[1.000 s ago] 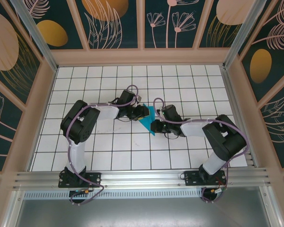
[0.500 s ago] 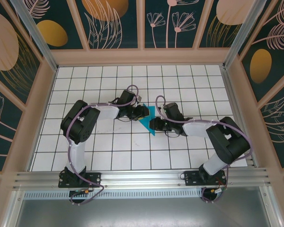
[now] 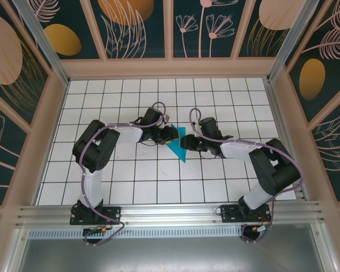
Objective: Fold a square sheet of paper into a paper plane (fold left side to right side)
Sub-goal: Fourth fold the wing at the center of the table.
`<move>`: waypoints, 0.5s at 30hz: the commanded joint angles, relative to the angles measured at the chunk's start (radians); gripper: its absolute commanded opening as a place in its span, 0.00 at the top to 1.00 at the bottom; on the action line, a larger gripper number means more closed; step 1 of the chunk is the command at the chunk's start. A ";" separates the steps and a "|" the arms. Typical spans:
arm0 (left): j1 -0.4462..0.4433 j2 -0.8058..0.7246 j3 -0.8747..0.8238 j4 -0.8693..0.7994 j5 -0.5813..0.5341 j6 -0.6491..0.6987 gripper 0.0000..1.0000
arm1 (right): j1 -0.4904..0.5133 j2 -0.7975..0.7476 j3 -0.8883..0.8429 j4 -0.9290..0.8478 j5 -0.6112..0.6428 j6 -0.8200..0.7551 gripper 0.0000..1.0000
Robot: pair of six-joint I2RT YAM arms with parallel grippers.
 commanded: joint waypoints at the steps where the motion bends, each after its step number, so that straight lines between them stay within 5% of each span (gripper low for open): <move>1: -0.005 0.042 -0.004 -0.067 -0.052 0.036 0.60 | 0.030 0.039 0.041 -0.029 0.013 -0.031 0.61; 11: -0.006 0.039 0.000 -0.066 -0.050 0.036 0.60 | 0.073 0.103 0.082 -0.070 0.066 -0.043 0.62; 15: -0.007 0.040 0.000 -0.069 -0.049 0.038 0.60 | 0.073 0.114 0.086 -0.069 0.064 -0.041 0.69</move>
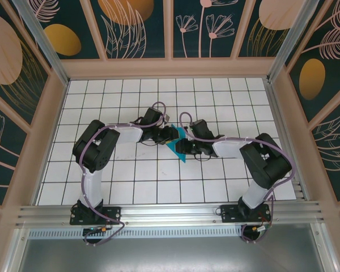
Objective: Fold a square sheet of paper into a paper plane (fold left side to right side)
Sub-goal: Fourth fold the wing at the center of the table.
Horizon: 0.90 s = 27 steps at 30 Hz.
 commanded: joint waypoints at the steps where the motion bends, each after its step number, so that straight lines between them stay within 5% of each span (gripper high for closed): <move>1: -0.005 0.040 -0.002 -0.065 -0.047 0.034 0.60 | 0.005 0.022 0.031 -0.019 0.019 -0.015 0.73; 6: -0.005 0.038 -0.002 -0.066 -0.047 0.036 0.60 | 0.004 0.024 0.040 -0.017 0.002 -0.029 0.89; 12: -0.004 0.038 -0.009 -0.068 -0.051 0.037 0.60 | 0.001 0.025 0.040 0.002 -0.017 -0.059 0.93; 17: -0.004 0.036 -0.020 -0.066 -0.055 0.039 0.60 | -0.009 0.036 0.033 0.015 -0.036 -0.057 0.92; 20: -0.006 0.034 -0.022 -0.066 -0.058 0.038 0.61 | -0.009 0.023 0.041 -0.006 -0.033 -0.054 0.83; 27: -0.005 0.038 -0.022 -0.065 -0.060 0.040 0.61 | 0.029 -0.036 0.074 -0.137 0.092 -0.073 0.73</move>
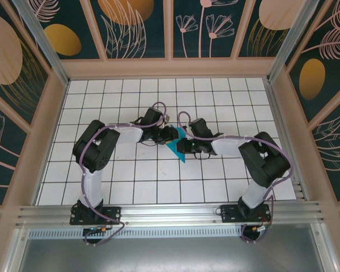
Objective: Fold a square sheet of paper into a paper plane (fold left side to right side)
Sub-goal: Fourth fold the wing at the center of the table.
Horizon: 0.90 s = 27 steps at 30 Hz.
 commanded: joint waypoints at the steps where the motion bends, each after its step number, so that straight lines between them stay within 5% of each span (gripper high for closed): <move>1: -0.005 0.038 -0.022 -0.062 -0.052 0.032 0.61 | 0.036 -0.056 0.034 -0.090 0.090 -0.022 0.73; 14: -0.004 0.031 -0.025 -0.057 -0.049 0.031 0.61 | 0.128 -0.050 0.051 -0.197 0.294 0.019 0.71; 27: -0.004 0.030 -0.023 -0.059 -0.051 0.032 0.61 | 0.147 -0.045 0.039 -0.204 0.297 0.021 0.82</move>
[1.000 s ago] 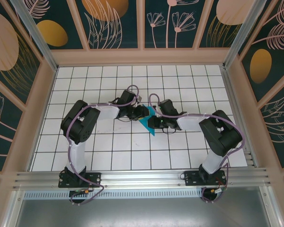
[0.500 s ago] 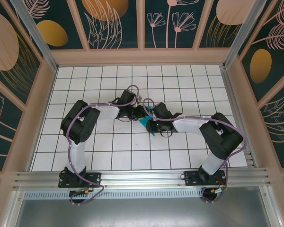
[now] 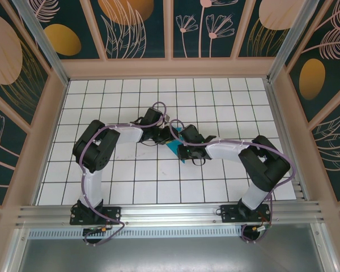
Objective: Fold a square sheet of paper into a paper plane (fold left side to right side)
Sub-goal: Fourth fold the wing at the center of the table.
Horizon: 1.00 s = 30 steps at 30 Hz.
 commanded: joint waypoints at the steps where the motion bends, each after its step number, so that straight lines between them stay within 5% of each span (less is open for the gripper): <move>1: -0.004 0.029 -0.023 -0.060 -0.051 0.029 0.61 | 0.008 -0.015 0.013 -0.028 0.016 0.007 0.83; 13: -0.004 0.030 -0.020 -0.065 -0.052 0.031 0.61 | -0.023 -0.045 -0.018 0.044 -0.082 -0.008 0.96; 24: -0.005 0.037 -0.014 -0.066 -0.051 0.032 0.61 | -0.129 -0.185 -0.088 0.133 -0.289 -0.014 0.63; 30: -0.005 0.035 -0.015 -0.066 -0.052 0.032 0.61 | -0.253 -0.198 -0.108 0.203 -0.420 -0.002 0.60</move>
